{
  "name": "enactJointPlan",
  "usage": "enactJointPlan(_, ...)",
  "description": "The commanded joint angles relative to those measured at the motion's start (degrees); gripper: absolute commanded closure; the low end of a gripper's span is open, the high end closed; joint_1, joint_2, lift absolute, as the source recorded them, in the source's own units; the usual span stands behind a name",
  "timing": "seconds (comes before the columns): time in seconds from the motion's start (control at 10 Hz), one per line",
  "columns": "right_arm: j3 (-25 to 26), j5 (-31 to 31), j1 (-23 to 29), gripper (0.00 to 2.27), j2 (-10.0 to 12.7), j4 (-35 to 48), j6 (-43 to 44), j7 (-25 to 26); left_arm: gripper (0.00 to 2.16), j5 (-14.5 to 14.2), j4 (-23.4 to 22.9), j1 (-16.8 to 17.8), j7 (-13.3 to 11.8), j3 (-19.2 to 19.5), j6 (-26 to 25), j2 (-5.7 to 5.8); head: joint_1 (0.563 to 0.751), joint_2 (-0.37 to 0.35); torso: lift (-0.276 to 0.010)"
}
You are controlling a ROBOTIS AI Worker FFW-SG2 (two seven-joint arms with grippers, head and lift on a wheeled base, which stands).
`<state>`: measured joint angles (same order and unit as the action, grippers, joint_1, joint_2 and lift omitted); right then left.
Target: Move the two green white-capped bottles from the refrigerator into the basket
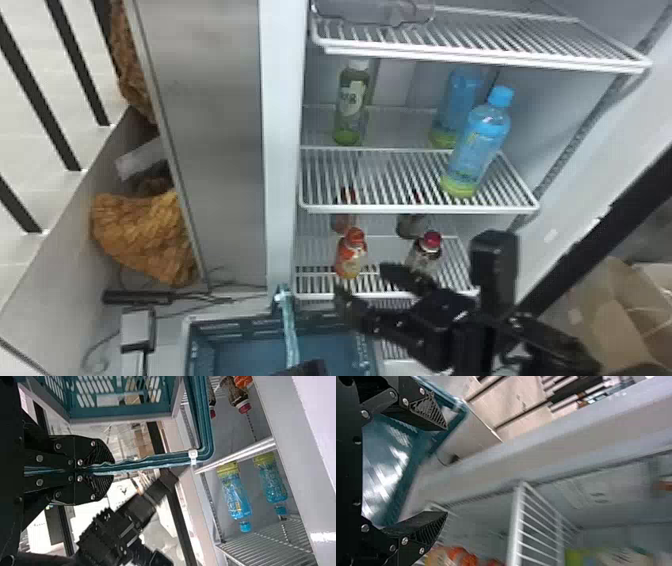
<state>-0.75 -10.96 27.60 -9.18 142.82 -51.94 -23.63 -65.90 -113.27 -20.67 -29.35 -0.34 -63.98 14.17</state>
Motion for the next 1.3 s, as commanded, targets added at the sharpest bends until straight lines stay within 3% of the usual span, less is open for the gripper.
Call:
enactJointPlan(0.0, 1.9, 1.3, 2.5, 0.27, 1.2, 2.5, 7.4, 1.0, 1.19, 0.0, 0.0, -0.1, 0.0, 0.1, 0.0, -0.02, 0.695, -0.174, -0.004)
enactJointPlan(0.3, 2.5, 1.1, 1.1, 0.04, 1.7, -2.3, 20.3, 3.4, 1.19, 0.0, 0.0, -0.4, 0.0, 0.3, 0.0, -0.11, 0.695, -0.213, -0.004)
enactJointPlan(0.7, 0.8, 1.0, -7.5, 0.03, 2.2, -18.6, 40.7, 5.6, 1.19, -0.1, 0.0, -0.4, 0.0, 0.1, 0.0, -0.11, 0.695, -0.224, -0.004)
enactJointPlan(1.2, -1.1, 2.2, -17.5, 0.03, 2.2, -34.0, 48.4, 6.8, 1.19, 0.0, 0.0, 0.0, 0.1, -0.1, 0.0, -0.11, 0.695, -0.223, -0.004)
